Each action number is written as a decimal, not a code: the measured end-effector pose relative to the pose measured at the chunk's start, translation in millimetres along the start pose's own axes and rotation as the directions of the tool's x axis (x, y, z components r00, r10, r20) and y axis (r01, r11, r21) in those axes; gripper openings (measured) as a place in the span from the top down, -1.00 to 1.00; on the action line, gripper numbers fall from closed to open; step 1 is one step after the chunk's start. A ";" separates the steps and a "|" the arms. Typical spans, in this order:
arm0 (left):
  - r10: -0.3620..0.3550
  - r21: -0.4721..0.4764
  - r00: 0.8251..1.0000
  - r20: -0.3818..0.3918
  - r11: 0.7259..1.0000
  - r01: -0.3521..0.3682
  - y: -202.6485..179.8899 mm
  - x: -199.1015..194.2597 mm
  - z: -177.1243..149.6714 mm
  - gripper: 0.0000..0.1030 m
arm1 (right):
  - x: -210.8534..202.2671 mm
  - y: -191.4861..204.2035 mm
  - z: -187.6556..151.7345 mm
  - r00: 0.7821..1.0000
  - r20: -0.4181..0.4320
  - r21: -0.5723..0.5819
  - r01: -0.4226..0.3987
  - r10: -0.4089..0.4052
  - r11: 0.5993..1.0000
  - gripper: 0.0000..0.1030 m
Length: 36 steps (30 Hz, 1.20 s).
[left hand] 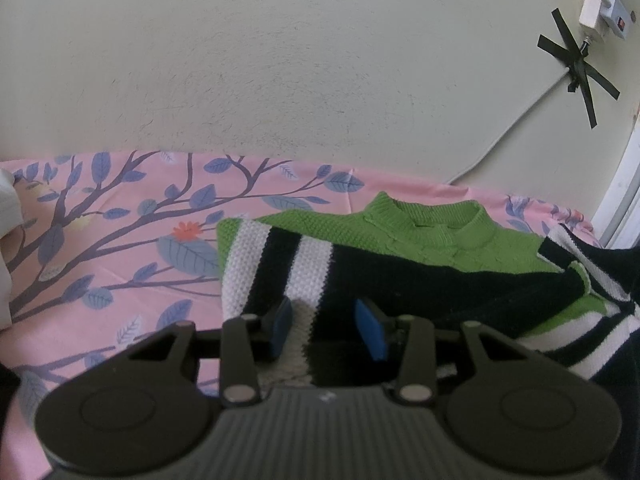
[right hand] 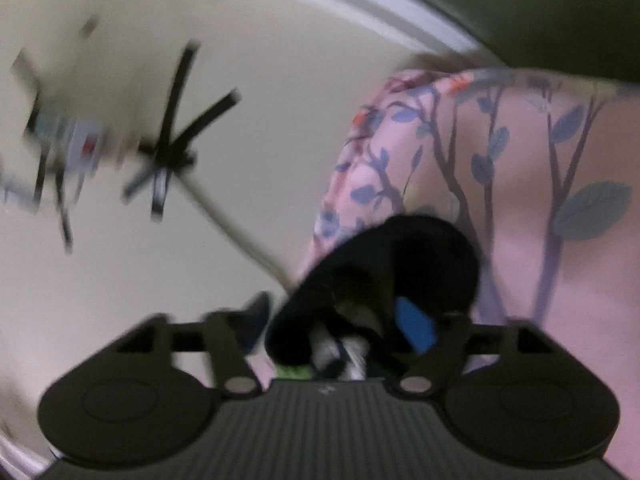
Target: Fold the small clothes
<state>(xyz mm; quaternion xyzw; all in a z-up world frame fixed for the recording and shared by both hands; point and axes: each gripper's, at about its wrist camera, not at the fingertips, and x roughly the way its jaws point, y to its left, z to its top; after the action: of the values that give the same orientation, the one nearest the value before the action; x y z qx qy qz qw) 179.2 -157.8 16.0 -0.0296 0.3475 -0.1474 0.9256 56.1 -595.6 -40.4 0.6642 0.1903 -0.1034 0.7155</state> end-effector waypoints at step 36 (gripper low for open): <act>-0.202 -0.284 0.977 0.071 0.935 0.214 55.9 -4.8 2.9 -0.06 | 74.9 130.0 -83.1 0.993 -0.005 -0.881 0.051 -0.117 0.471 -0.49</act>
<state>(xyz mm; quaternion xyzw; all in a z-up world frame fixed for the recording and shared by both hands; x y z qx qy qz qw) 191.7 -103.1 12.4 -0.2046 0.3416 -0.1912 0.8972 164.8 -493.0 43.6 0.1968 0.2719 -0.0048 0.9420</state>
